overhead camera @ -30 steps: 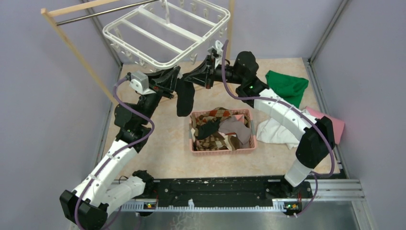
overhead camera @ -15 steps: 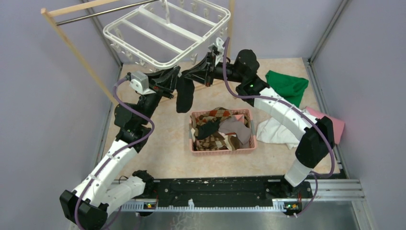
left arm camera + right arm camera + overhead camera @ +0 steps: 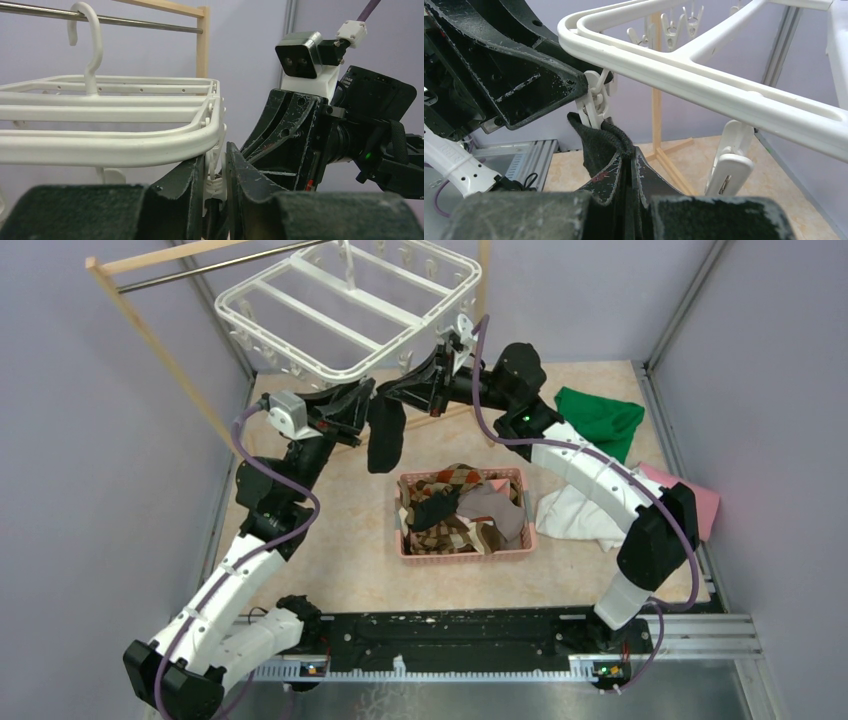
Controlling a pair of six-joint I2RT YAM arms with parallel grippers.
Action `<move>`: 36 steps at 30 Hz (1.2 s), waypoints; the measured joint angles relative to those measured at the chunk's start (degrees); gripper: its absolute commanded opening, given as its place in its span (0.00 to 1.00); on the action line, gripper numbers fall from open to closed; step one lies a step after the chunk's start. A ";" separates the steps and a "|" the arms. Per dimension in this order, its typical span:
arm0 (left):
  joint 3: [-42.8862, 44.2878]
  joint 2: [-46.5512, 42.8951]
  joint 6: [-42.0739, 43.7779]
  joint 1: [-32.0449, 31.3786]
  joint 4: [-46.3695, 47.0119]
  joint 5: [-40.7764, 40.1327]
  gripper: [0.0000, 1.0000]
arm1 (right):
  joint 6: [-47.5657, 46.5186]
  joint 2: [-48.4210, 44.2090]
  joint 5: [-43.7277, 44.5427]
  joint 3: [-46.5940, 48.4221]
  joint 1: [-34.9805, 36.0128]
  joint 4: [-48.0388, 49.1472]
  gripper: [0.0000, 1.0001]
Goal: Clip the socks to the hanger
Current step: Clamp the sock onto the hanger.
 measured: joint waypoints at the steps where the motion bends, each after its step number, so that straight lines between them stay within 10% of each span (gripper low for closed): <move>1: 0.00 0.00 -0.07 0.00 0.02 0.00 0.35 | 0.00 0.00 -0.04 0.00 0.00 0.00 0.00; 15: 0.00 -0.48 -0.90 0.00 -0.33 -0.28 0.83 | -0.02 0.00 -0.11 -0.11 0.00 0.02 0.01; 26: 0.09 -9.01 -2.16 0.00 -14.97 -2.27 0.97 | -0.28 -0.28 -1.55 -3.48 0.00 0.37 0.51; 36: 4.20 -17.31 -2.23 0.00 -36.11 -3.23 0.99 | -5.22 -8.04 -3.15 -16.06 -0.87 -4.22 0.71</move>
